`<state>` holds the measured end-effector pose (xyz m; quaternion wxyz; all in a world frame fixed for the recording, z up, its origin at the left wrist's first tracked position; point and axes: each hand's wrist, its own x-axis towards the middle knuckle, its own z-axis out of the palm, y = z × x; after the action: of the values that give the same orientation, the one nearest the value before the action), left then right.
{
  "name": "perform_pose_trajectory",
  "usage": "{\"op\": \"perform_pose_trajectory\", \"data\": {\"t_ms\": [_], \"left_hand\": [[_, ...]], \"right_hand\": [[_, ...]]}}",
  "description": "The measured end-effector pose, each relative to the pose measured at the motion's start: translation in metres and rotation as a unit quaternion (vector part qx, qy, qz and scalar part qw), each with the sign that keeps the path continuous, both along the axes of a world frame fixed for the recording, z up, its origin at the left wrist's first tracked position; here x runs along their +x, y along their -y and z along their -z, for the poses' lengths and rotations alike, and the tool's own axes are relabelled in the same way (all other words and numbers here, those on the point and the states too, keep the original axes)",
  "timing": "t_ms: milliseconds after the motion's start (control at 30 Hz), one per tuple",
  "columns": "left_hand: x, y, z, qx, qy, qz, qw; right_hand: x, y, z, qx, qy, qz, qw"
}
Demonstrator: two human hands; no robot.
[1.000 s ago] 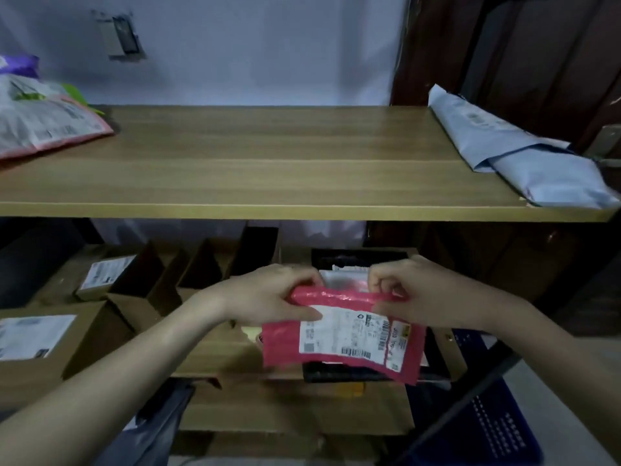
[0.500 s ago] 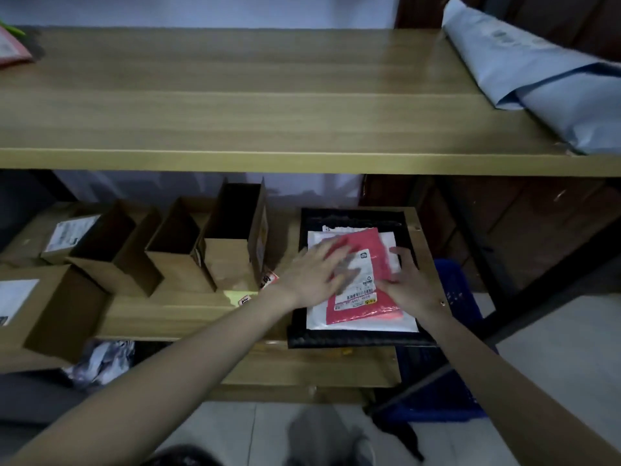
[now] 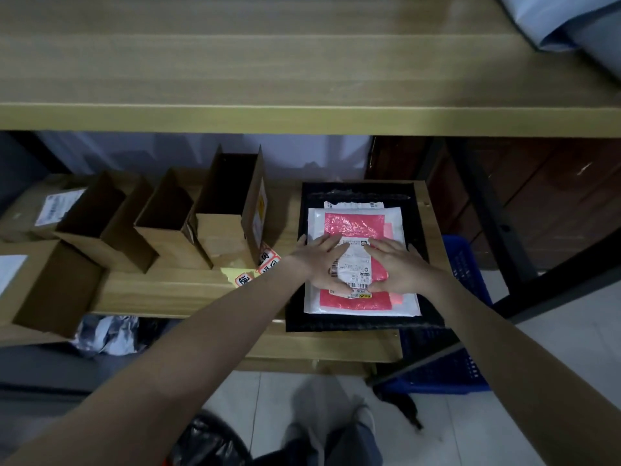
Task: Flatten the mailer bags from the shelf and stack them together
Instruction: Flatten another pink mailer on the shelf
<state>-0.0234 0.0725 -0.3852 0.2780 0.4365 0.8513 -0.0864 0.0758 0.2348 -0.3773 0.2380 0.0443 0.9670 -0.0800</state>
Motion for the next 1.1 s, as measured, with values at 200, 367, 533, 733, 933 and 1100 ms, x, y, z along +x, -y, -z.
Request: {"op": "perform_pose_trajectory", "data": {"t_ms": [200,367,533,733,933,1100], "left_hand": [[-0.001,-0.004,0.001,0.006,0.002,-0.012,1.0],[0.003,-0.004,0.002,0.051,-0.046,0.016,0.998],[0.004,0.011,-0.016,0.145,-0.026,0.03,0.989],[0.004,0.046,-0.076,0.208,-0.07,0.078,0.973],[0.025,0.084,-0.157,0.287,-0.018,0.113,0.951],[0.047,0.117,-0.218,0.34,0.078,0.09,0.933]], "right_hand": [[-0.01,-0.002,0.009,0.004,0.016,0.0,1.0],[-0.007,-0.003,0.009,-0.015,-0.009,0.011,1.0],[0.002,-0.001,-0.012,-0.12,-0.088,0.023,0.989],[0.014,0.01,-0.069,-0.157,-0.141,-0.013,0.977],[0.047,0.042,-0.16,-0.158,-0.189,-0.06,0.967],[0.074,0.067,-0.226,-0.174,-0.222,-0.093,0.955]]}}
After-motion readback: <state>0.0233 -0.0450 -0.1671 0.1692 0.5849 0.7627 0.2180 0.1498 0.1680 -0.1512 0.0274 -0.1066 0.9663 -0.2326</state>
